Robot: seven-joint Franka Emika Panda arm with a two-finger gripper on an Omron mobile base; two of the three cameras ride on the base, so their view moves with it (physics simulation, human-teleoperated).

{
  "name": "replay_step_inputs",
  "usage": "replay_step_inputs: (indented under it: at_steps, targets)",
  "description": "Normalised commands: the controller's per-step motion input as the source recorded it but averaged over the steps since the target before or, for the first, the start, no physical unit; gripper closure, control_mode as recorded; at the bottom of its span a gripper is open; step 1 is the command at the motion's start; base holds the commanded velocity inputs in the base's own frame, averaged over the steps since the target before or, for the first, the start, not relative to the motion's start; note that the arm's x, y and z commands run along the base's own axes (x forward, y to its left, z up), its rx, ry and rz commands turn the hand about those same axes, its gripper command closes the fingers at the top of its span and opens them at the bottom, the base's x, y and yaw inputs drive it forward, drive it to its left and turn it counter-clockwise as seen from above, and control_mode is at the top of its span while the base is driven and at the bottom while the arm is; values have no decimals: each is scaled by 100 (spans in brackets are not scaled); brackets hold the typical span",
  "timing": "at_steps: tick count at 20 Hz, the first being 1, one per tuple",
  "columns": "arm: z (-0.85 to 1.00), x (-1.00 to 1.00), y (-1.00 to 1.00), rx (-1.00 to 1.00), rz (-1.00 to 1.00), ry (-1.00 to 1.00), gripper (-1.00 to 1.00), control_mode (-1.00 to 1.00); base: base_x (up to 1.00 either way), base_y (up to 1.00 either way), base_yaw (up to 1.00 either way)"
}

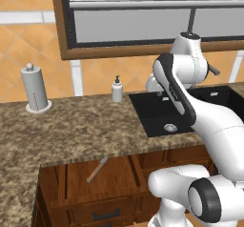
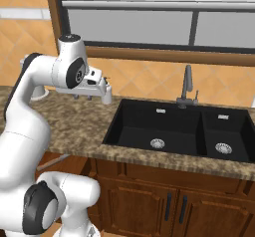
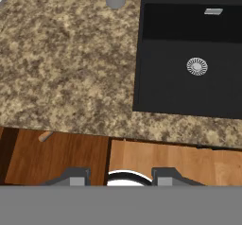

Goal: Pick up the knife from the drawer and place it on the cutting board. Then place the meat from the plate to the cutting board.

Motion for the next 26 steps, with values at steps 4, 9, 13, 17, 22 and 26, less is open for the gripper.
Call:
replay_step_inputs:
  at_steps: [4, 9, 13, 17, 22, 26]
  targets:
    - [0, -2, -6, 0, 0, 0, -100, -100, 0, 0, 0]
    - [0, -12, -6, 0, 0, 0, -100, -100, 0, 0, 0]
    - [-14, -6, -4, 3, 0, -3, -100, -100, 0, 0, 0]
    - [-60, -39, 0, 0, 0, -9, -100, -100, 0, 0, 0]
    - [-74, -34, 12, 0, 0, -6, -100, -100, 0, 0, 0]
    - [-42, -24, 25, 0, 0, 0, -100, -100, 0, 0, 0]
